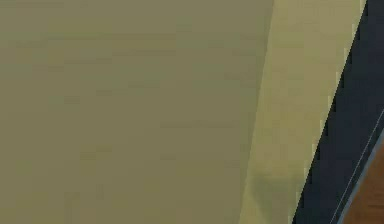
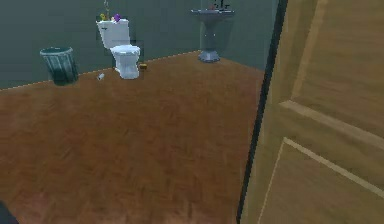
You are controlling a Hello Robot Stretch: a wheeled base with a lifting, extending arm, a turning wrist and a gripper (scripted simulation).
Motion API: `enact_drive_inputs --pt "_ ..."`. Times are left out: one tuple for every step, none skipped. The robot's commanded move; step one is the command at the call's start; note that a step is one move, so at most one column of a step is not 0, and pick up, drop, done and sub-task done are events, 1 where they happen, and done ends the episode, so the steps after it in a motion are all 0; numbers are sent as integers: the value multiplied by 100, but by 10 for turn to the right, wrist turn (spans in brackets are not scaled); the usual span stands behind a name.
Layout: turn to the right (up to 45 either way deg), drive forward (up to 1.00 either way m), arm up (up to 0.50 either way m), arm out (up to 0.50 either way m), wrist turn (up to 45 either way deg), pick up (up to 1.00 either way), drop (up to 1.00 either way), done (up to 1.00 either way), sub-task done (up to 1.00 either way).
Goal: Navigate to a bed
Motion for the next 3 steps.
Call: enact_drive_inputs --pt "450 0 0 0 0 0 0 0 0" --pt "450 0 0 0 0 0 0 0 0" --pt "450 0 0 0 0 0 0 0 0"
